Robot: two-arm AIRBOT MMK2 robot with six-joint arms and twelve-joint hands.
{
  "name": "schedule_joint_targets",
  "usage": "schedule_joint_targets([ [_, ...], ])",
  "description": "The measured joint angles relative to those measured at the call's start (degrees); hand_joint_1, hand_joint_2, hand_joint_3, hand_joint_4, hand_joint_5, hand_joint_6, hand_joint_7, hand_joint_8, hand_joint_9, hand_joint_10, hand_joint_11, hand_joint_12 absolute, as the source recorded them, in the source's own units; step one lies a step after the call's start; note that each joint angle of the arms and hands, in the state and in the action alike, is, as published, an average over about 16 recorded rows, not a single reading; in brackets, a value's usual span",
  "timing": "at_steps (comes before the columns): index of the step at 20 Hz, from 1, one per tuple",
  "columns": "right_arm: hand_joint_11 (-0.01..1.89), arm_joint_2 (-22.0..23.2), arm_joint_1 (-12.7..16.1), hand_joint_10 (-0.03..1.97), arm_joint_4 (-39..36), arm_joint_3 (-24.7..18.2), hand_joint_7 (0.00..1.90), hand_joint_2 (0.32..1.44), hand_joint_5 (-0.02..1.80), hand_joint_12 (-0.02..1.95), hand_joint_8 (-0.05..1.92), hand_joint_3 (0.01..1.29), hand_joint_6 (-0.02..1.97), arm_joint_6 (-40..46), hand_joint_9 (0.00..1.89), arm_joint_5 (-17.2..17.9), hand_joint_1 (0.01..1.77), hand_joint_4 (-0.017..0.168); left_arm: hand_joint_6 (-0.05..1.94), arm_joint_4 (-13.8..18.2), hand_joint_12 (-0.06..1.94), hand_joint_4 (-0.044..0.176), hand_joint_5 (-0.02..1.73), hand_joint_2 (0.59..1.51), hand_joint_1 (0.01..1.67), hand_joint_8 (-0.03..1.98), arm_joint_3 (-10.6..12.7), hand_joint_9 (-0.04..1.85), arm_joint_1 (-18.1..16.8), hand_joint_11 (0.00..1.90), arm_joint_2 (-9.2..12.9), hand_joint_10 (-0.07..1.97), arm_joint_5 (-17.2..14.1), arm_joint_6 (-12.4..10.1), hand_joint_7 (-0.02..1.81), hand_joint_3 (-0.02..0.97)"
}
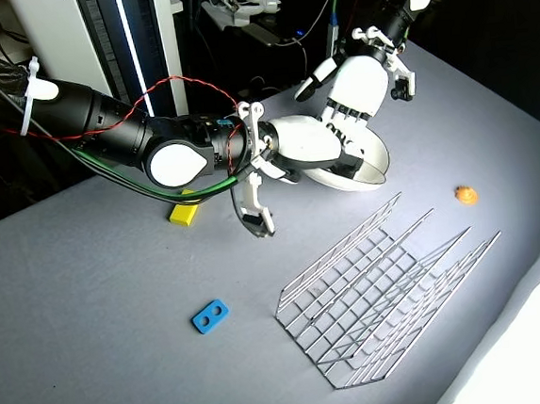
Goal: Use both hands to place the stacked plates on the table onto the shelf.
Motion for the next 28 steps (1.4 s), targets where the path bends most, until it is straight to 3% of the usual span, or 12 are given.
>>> schedule_joint_targets([
  [5, 0.62, -0.43, -0.18, 0.19, -0.11, 0.13, 0.90, 1.01, 0.80, 1.26, 0.40, 0.01, 0.71, -0.29, 0.95, 1.38, 1.10, 0.017, 0.00, -1.17, 0.01, -0.001, 0.00, 1.138, 0.02, -0.01, 0.58, 0.02, -1.70, 0.02, 1.08, 0.01, -0.24, -0.06, 0.00, 0.022],
  [10, 0.68, -0.30, -0.10, 0.31, -0.09, -0.59, 0.91, 0.99, 0.81, 1.27, 0.64, 0.01, 0.90, -0.26, 1.00, 1.98, 1.11, 0.025, 0.01, -2.70, 0.01, 0.002, 0.01, 1.133, 0.02, 0.00, 1.93, 0.02, -4.63, 0.02, 3.05, 0.01, -0.29, -0.18, 0.01, 0.021],
  [19, 0.64, 2.05, 1.40, 0.53, 0.50, -4.29, 0.92, 1.00, 0.85, 1.31, 0.92, 0.02, 1.00, -0.17, 0.97, 1.73, 1.13, 0.029, 0.02, -4.54, 0.01, 0.004, 0.02, 1.131, 0.02, 0.00, 5.00, 0.01, -9.68, 0.01, 7.61, 0.01, 0.13, -0.39, 0.02, 0.021],
  [28, 0.63, 6.01, 3.95, 0.57, 1.77, -9.22, 0.96, 1.05, 0.90, 1.30, 1.03, 0.01, 1.06, -0.80, 0.95, 2.01, 1.18, 0.031, 0.02, -4.33, 0.01, 0.004, 0.02, 1.130, 0.02, 0.00, 7.27, 0.02, -11.09, 0.01, 10.52, 0.01, 0.24, -0.44, 0.01, 0.021],
])
